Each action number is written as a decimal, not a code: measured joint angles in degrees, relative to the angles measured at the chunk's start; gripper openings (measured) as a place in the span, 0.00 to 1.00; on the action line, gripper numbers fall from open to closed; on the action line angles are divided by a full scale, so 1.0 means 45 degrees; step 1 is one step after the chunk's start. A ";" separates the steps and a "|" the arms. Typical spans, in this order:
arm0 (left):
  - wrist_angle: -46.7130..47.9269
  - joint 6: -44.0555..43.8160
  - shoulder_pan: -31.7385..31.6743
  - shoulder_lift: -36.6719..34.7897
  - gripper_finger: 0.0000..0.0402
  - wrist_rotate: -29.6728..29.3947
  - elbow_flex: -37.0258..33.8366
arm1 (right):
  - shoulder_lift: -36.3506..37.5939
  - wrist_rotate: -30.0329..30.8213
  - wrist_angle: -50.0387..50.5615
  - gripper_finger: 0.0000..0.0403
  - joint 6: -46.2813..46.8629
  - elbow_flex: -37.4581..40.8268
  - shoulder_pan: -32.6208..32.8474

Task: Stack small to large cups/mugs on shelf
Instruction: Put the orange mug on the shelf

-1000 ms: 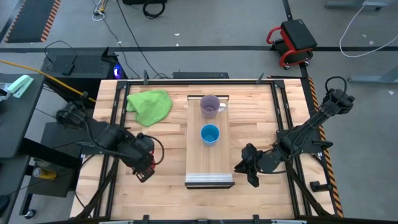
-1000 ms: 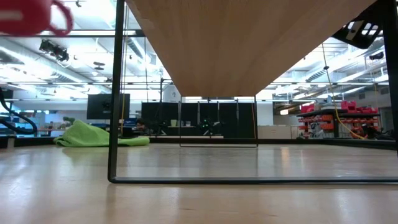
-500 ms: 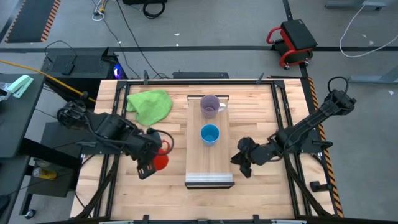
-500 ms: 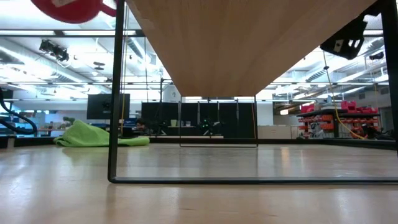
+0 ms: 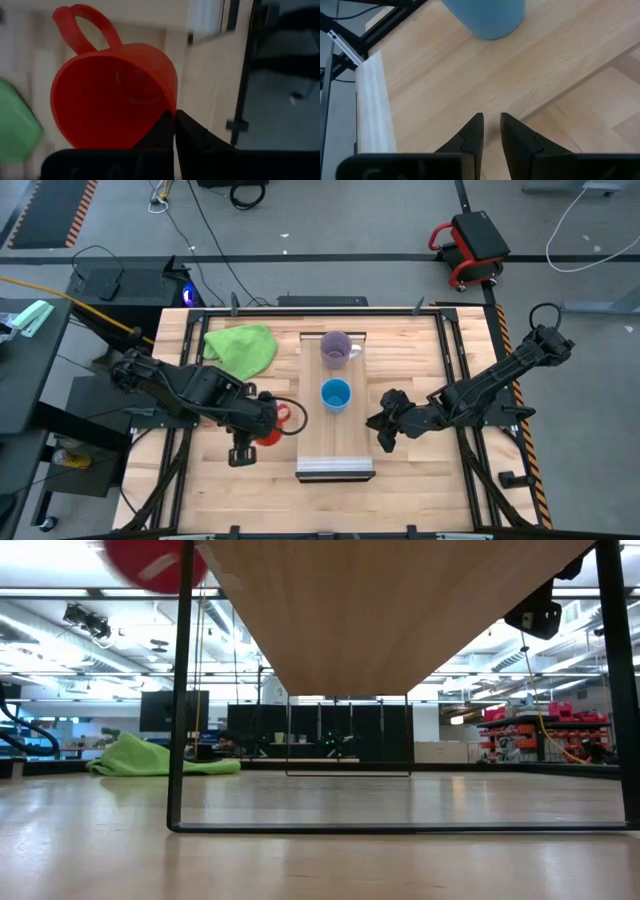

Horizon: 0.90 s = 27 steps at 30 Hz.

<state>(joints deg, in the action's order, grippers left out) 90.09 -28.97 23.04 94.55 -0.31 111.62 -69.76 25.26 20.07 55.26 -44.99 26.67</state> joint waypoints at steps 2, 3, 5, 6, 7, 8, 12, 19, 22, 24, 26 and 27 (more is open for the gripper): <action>-0.0056 0.0195 -0.0013 0.0172 0.02 -0.0382 0.0547 | 0.0000 0.0007 0.0006 0.18 -0.0104 -0.0021 0.0021; -0.0008 0.0324 -0.0003 0.0294 0.02 -0.0562 0.0845 | 0.0000 0.0024 -0.0024 0.18 -0.0231 -0.0040 0.0021; -0.0052 0.0741 0.0001 0.0615 0.02 -0.0880 0.1476 | 0.0000 0.0090 -0.0066 0.18 -0.0377 -0.0049 0.0021; -0.0062 0.0986 0.0001 0.0746 0.02 -0.0903 0.1689 | 0.0009 0.0125 -0.0070 0.18 -0.0519 -0.0049 0.0021; 0.0005 0.1253 0.0004 0.0961 0.02 -0.0898 0.1916 | 0.0018 0.0159 -0.0089 0.18 -0.0674 -0.0049 0.0016; 0.0014 0.1487 0.0011 0.1181 0.02 -0.0900 0.2131 | 0.0028 0.0188 -0.0152 0.18 -0.0832 -0.0049 0.0016; 0.0018 0.2599 0.0016 0.2066 0.02 -0.0876 0.2679 | 0.0295 0.0270 -0.0483 0.18 -0.1500 -0.0049 0.0116; -0.0026 0.3593 -0.0090 0.2973 0.02 -0.0851 0.2869 | 0.1504 0.1206 -0.0503 0.13 -0.2816 -0.0056 0.0627; -0.0017 0.3598 -0.0195 0.3055 0.02 -0.0877 0.2869 | 0.1659 0.1741 -0.0533 0.09 -0.3474 -0.0058 0.0983; -0.0017 0.3567 -0.0276 0.3079 0.02 -0.0876 0.2868 | 0.1552 0.2553 -0.0563 0.07 -0.3647 -0.0058 0.1337; -0.0021 0.3462 -0.0350 0.3082 0.02 -0.0876 0.2868 | 0.1280 0.3669 -0.0633 0.03 -0.3770 -0.0063 0.1767; -0.0012 0.3416 -0.0383 0.3082 0.02 -0.0876 0.2869 | 0.1132 0.4235 -0.0631 0.02 -0.3901 -0.0063 0.1988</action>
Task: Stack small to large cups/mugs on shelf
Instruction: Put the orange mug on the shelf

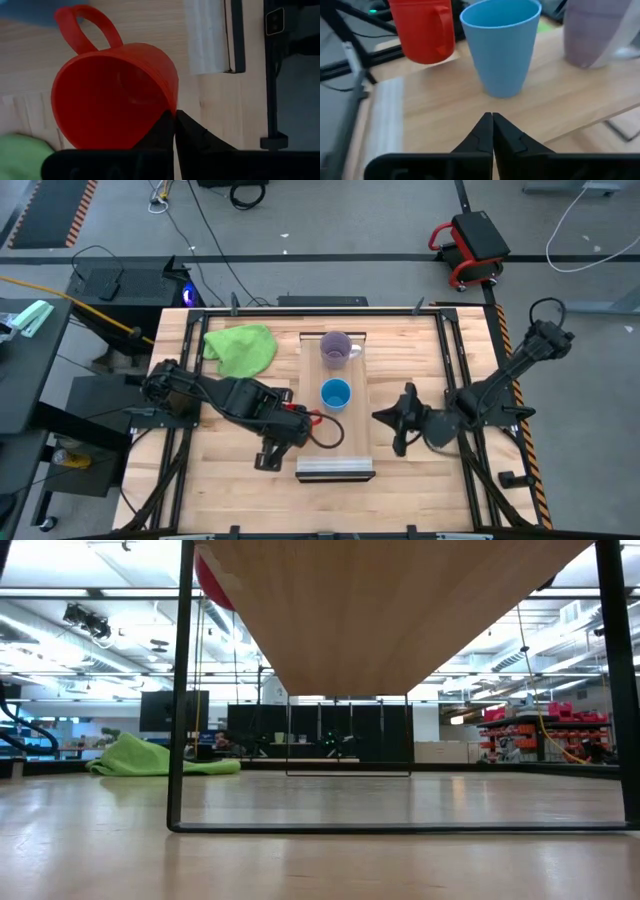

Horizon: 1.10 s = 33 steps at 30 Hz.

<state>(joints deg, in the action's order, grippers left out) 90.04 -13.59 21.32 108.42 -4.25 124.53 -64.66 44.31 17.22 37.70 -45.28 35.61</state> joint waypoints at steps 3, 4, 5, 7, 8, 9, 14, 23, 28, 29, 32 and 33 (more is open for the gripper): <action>-0.0009 0.0017 -0.0013 0.0000 0.02 -0.0003 0.0000 | -0.0529 0.1369 -0.0158 0.02 -0.0094 -0.0007 0.0540; -0.0003 0.0075 -0.0013 0.0000 0.02 -0.0002 -0.0002 | -0.0726 0.1557 -0.0156 0.02 -0.0093 -0.0010 0.0651; 0.0000 0.0132 -0.0013 0.0000 0.02 0.0000 -0.0005 | -0.0916 0.1577 -0.0151 0.03 -0.0073 -0.0010 0.0695; -0.0009 0.0177 -0.0011 0.0000 0.02 0.0000 -0.0003 | -0.1296 0.1593 -0.0317 0.03 0.0066 -0.0010 0.0710; -0.0004 0.0179 -0.0009 0.0000 0.02 0.0000 -0.0005 | -0.1470 0.1594 -0.0425 0.02 0.0104 -0.0010 0.0705; -0.0004 0.0214 -0.0004 0.0000 0.02 0.0000 -0.0002 | -0.1623 0.1605 -0.0527 0.02 0.0100 -0.0010 0.0701; 0.0000 0.1116 0.0084 0.0058 0.02 -0.0145 0.0004 | -0.2090 0.1623 -0.1406 0.02 -0.0325 -0.0009 0.0499; 0.0018 0.2347 0.0290 0.0874 0.02 -0.0319 0.0044 | -0.2127 0.1640 -0.1499 0.02 -0.0641 -0.0006 0.0020; 0.0024 0.2465 0.0331 0.0920 0.02 -0.0936 0.0209 | -0.2127 0.1637 -0.1542 0.02 -0.0671 -0.0005 -0.0062; 0.0017 0.2452 0.0331 0.0947 0.02 -0.1008 0.0337 | -0.2127 0.1637 -0.1559 0.02 -0.0713 -0.0005 -0.0059; -0.0054 0.2575 0.0327 0.0977 0.02 -0.1155 0.0591 | -0.2127 0.1628 -0.1591 0.02 -0.0754 -0.0005 -0.0125; -0.0017 0.2576 0.0322 0.0967 0.02 -0.1227 0.0593 | -0.2127 0.1628 -0.1591 0.02 -0.0754 -0.0005 -0.0136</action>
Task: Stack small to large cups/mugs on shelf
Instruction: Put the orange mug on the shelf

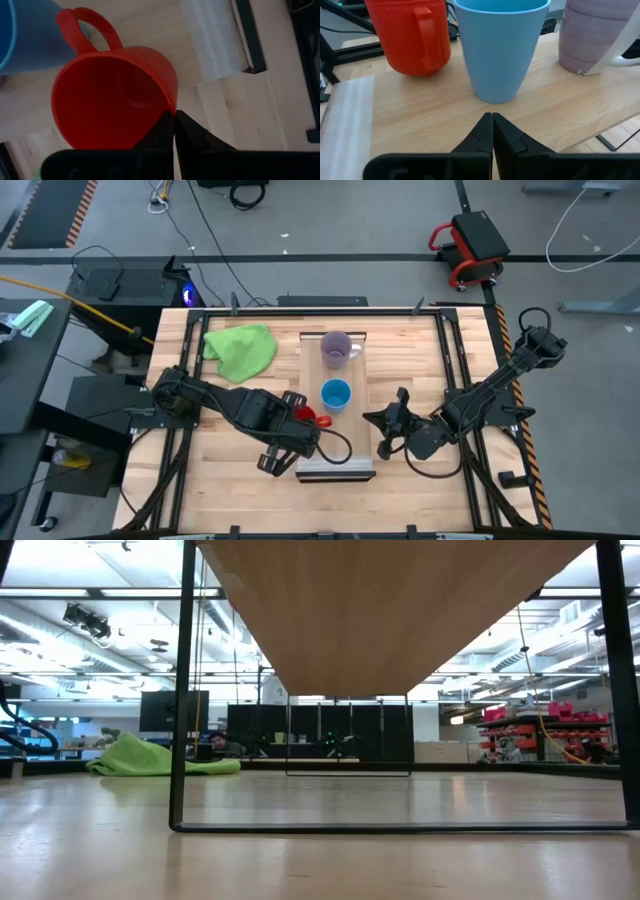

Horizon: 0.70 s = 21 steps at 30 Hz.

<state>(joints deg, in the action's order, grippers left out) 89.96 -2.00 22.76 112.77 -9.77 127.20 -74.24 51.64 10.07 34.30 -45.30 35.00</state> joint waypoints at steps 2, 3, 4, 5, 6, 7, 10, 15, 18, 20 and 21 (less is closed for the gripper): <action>-0.0002 0.0026 -0.0019 0.0000 0.02 -0.0049 0.0000 | 0.0000 0.0001 0.0000 0.02 0.0000 0.0000 -0.0010; -0.0009 0.0081 -0.0018 0.0000 0.02 -0.0036 0.0000 | 0.0000 0.0005 -0.0005 0.02 0.0000 0.0000 -0.0010; 0.0012 0.0192 0.0008 0.0000 0.02 -0.0034 0.0000 | 0.0000 0.0005 -0.0029 0.02 0.0000 0.0000 -0.0005; 0.0007 0.0289 0.0054 0.0000 0.02 -0.0007 0.0000 | 0.0000 -0.0004 -0.0029 0.02 0.0000 0.0000 0.0000; 0.0002 0.0380 0.0083 0.0000 0.02 0.0008 0.0000 | 0.0000 -0.0005 -0.0029 0.02 0.0000 0.0000 0.0000; 0.0002 0.0485 0.0123 0.0000 0.02 0.0012 0.0000 | 0.0000 -0.0005 -0.0029 0.02 0.0000 0.0000 0.0000; 0.0004 0.0515 0.0167 0.0000 0.02 0.0027 0.0000 | 0.0000 -0.0004 -0.0029 0.02 0.0000 0.0005 -0.0005; 0.0007 0.0584 0.0160 0.0000 0.03 0.0031 0.0000 | 0.0005 -0.0010 -0.0026 0.02 -0.0003 0.0005 -0.0027; 0.0007 0.0602 0.0160 0.0023 0.02 -0.0033 0.0000 | 0.0005 -0.0010 -0.0024 0.02 -0.0026 0.0005 -0.0029; 0.0008 0.0701 0.0162 0.0111 0.02 -0.0035 0.0005 | 0.0005 -0.0010 -0.0024 0.02 -0.0044 0.0005 -0.0029; 0.0002 0.0835 0.0219 0.0152 0.03 -0.0038 0.0005 | 0.0005 -0.0010 -0.0019 0.02 -0.0049 0.0005 -0.0029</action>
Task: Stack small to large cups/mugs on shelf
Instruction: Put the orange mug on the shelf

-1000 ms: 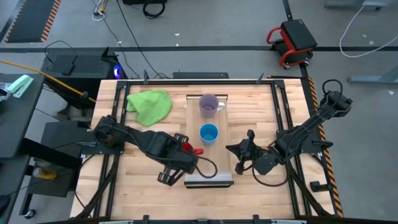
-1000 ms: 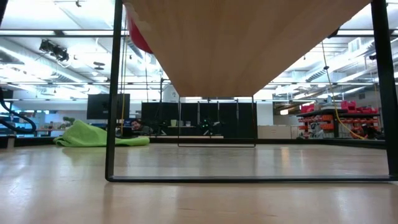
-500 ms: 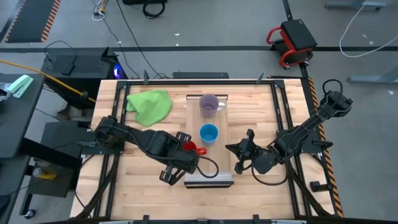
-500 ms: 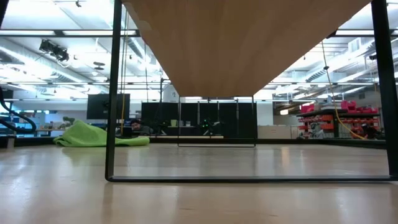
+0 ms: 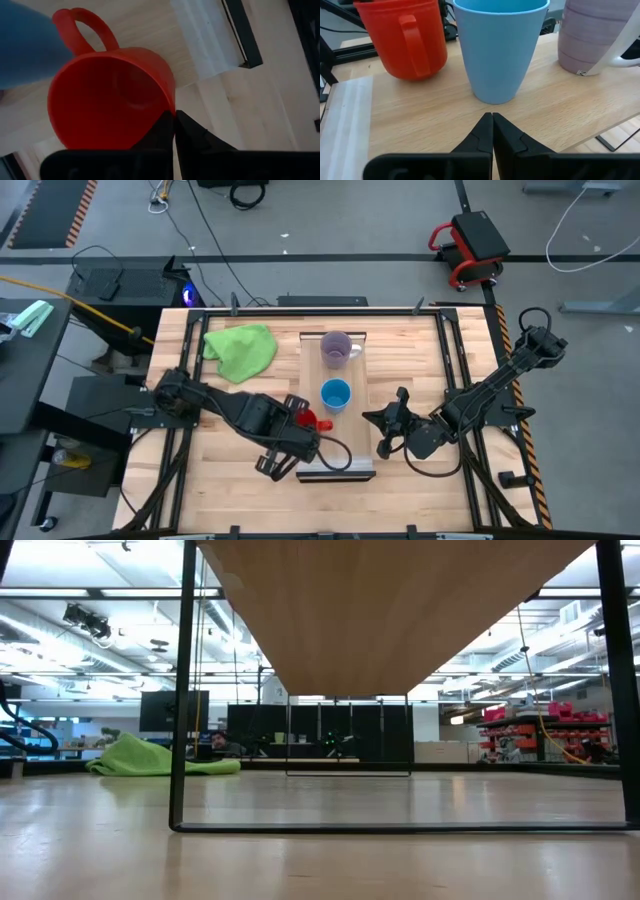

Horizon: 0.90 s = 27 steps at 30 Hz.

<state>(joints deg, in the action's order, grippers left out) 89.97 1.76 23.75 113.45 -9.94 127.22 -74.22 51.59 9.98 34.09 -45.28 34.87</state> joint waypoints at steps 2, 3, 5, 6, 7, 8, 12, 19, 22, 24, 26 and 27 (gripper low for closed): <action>0.0005 0.0336 0.0093 0.0123 0.04 -0.0030 0.0015 | 0.0000 0.0002 0.0015 0.02 0.0000 0.0000 0.0000; -0.0003 0.0474 0.0157 0.0151 0.05 -0.0031 0.0015 | 0.0000 0.0000 0.0023 0.02 -0.0005 0.0002 0.0000; 0.0001 0.0674 0.0305 0.0185 0.05 -0.0082 0.0015 | 0.0005 0.0000 0.0019 0.02 0.0002 0.0005 0.0000; 0.0005 0.0745 0.0345 0.0208 0.04 -0.0091 0.0015 | 0.0005 0.0000 0.0027 0.02 0.0011 0.0005 0.0000; 0.0000 0.0768 0.0350 0.0208 0.04 -0.0125 0.0015 | 0.0005 0.0000 0.0044 0.02 0.0015 0.0005 0.0000; -0.0009 0.0742 0.0346 0.0208 0.03 -0.0160 0.0015 | 0.0005 0.0000 0.0044 0.02 0.0015 0.0010 0.0000; -0.0005 0.0554 0.0321 0.0208 0.04 -0.0183 0.0015 | 0.0005 0.0000 0.0049 0.02 0.0039 0.0010 0.0000; 0.0005 0.0529 0.0321 0.0252 0.11 -0.0183 0.0000 | 0.0005 0.0000 0.0049 0.02 0.0039 0.0010 0.0000; 0.0018 0.0530 0.0321 0.0261 0.14 -0.0194 0.0153 | 0.0005 0.0000 0.0049 0.02 0.0044 0.0010 0.0000; 0.0019 0.0535 0.0321 0.0261 0.15 -0.0330 0.0419 | 0.0005 0.0000 0.0044 0.02 0.0044 0.0010 0.0000; 0.0018 0.0535 0.0325 0.0261 0.17 -0.0747 0.0777 | 0.0005 -0.0004 0.0044 0.02 0.0045 0.0010 0.0000; 0.0018 0.0548 0.0325 0.0261 0.19 -0.0983 0.1002 | 0.0005 -0.0001 0.0044 0.02 0.0044 0.0010 0.0000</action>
<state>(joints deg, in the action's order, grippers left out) 90.05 4.22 25.21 114.63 -14.36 131.73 -74.19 51.59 10.17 34.28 -45.23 34.87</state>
